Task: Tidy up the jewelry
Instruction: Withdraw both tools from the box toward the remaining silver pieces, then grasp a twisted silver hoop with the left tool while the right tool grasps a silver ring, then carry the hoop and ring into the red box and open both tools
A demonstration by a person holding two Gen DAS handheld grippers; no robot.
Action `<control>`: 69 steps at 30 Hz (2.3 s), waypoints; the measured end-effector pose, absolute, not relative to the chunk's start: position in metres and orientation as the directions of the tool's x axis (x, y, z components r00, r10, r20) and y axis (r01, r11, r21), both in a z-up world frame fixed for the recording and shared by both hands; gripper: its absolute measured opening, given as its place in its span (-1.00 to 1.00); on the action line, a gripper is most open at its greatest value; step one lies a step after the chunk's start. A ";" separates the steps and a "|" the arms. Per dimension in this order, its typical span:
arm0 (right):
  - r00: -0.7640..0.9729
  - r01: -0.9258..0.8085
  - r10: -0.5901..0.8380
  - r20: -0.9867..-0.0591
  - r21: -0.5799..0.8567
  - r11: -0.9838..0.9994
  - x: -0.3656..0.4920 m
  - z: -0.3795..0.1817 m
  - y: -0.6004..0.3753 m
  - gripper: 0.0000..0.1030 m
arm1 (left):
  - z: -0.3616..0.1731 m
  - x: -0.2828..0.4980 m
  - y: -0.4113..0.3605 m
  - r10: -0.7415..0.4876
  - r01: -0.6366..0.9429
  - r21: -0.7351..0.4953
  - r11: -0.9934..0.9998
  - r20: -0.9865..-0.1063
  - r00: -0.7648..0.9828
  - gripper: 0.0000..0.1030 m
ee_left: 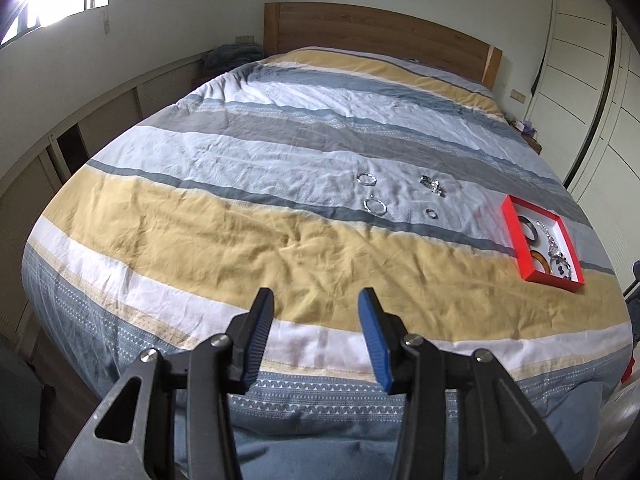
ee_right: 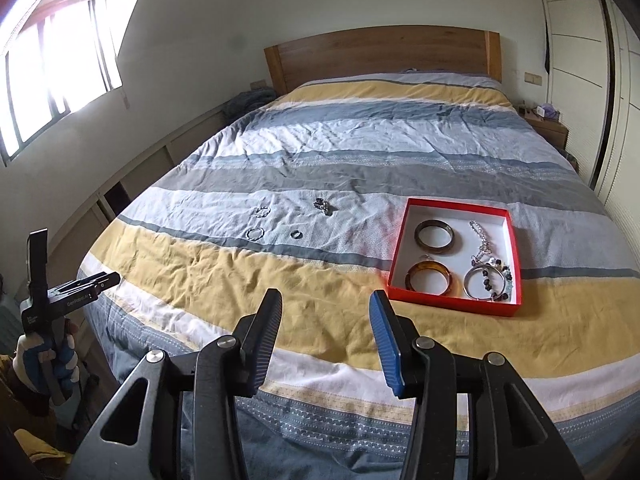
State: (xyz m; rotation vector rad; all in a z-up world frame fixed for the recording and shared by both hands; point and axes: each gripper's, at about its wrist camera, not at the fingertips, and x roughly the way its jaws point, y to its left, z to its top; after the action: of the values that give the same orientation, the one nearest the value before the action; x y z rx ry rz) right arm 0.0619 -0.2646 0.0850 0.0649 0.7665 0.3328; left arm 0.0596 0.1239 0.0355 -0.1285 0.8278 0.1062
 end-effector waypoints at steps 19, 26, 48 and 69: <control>0.464 -0.415 0.379 -0.801 0.182 0.891 0.249 -0.032 -0.170 -0.19 | -0.059 0.255 0.078 -0.089 0.008 -0.103 0.995 -0.819 0.567 -0.18; 0.414 -0.473 0.417 -0.810 0.200 0.858 0.300 -0.077 -0.135 -0.20 | -0.091 0.304 0.069 -0.092 0.035 -0.087 0.996 -0.834 0.545 -0.18; 0.392 -0.527 0.485 -0.782 0.242 0.815 0.345 -0.114 -0.110 -0.61 | -0.111 0.333 0.057 -0.046 0.053 -0.019 0.998 -0.817 0.575 -0.27; 0.586 -0.350 0.381 -0.715 0.201 0.915 0.287 -0.027 -0.261 -0.61 | -0.017 0.298 -0.073 -0.203 0.268 -0.031 0.963 -0.739 0.642 -0.27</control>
State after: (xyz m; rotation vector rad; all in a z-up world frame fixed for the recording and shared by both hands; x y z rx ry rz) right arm 0.2866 -0.2609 -0.0272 0.0400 0.8431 0.4266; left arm 0.2975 -0.0730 -0.0173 0.0837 0.8315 -0.2689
